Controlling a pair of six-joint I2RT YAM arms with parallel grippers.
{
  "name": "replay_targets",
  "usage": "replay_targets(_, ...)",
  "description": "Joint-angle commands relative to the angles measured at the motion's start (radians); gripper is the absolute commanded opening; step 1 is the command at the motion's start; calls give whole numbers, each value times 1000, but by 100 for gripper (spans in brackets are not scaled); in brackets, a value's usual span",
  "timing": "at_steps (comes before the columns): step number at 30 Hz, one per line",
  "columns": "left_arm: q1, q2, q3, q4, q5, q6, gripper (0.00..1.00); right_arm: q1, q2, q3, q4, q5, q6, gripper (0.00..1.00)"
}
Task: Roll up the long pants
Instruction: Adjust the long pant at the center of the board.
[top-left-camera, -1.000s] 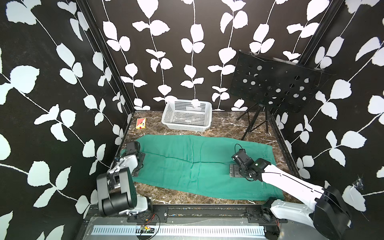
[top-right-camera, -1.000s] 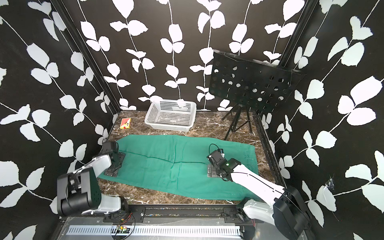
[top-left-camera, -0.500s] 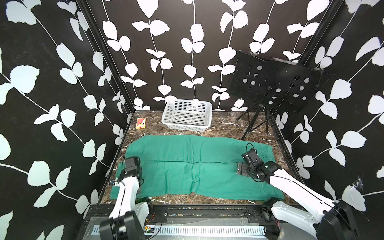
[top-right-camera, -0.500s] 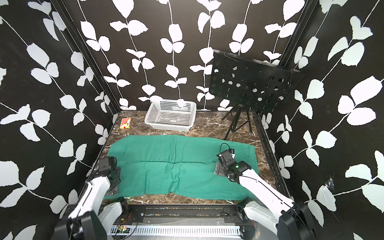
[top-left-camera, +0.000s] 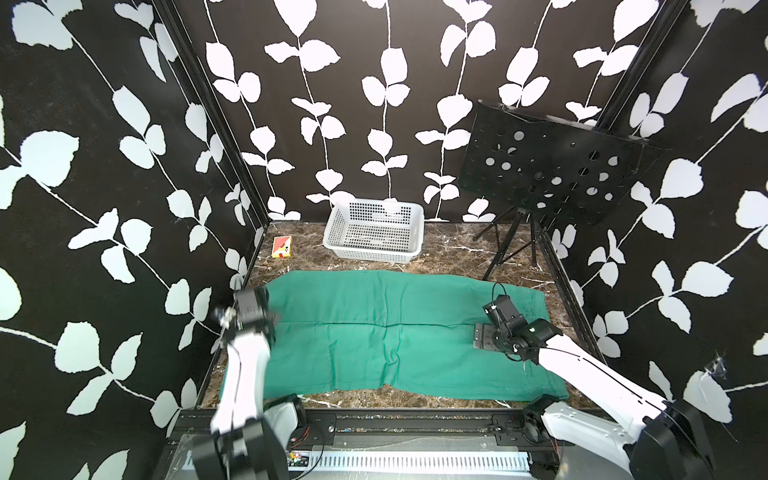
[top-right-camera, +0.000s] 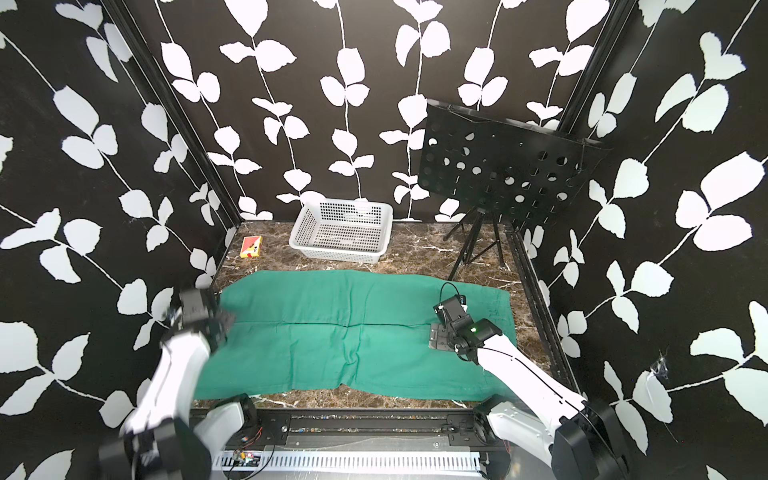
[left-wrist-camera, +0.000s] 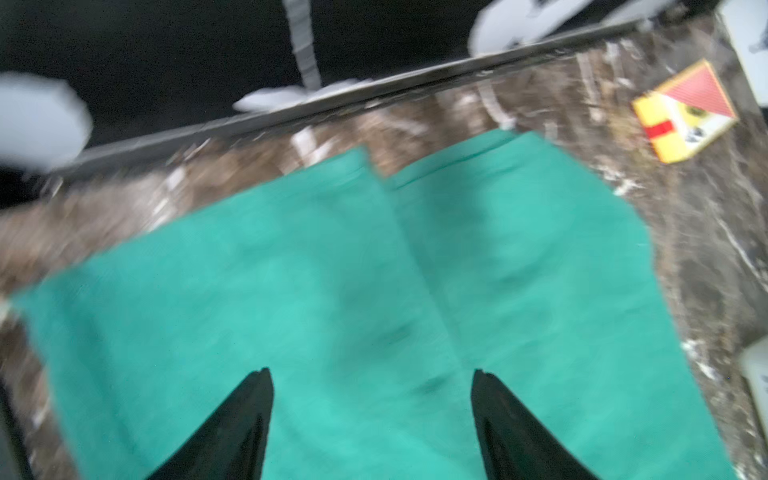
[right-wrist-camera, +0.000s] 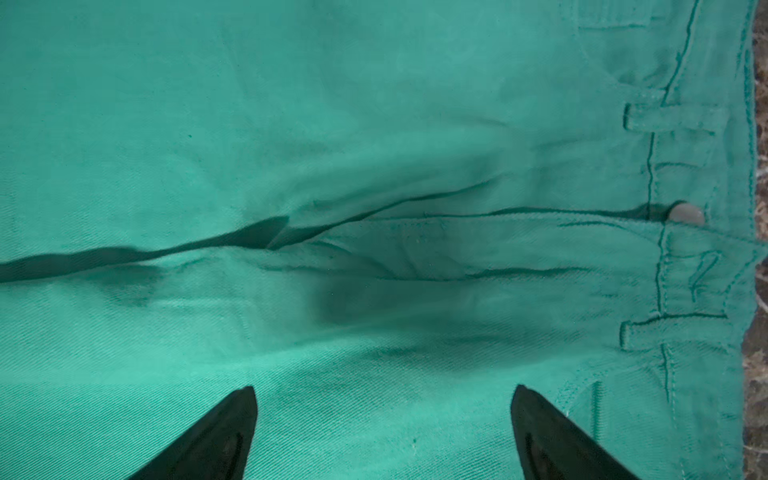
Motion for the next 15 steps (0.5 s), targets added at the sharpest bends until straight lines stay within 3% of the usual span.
replay_targets(1,3,193,182,48,79,217,69,-3,29,55,4,-3,-26,98)
replay_targets(5,4,371,294,171,157,261,61,-5,73,87,2,-10,-26,98)
replay_targets(9,4,540,433,192,190,305,60,-5,108,111,7,-16,-20,98)
replay_targets(15,6,690,613,88,79,331,60,-4,144,119,14,-11,-5,97)
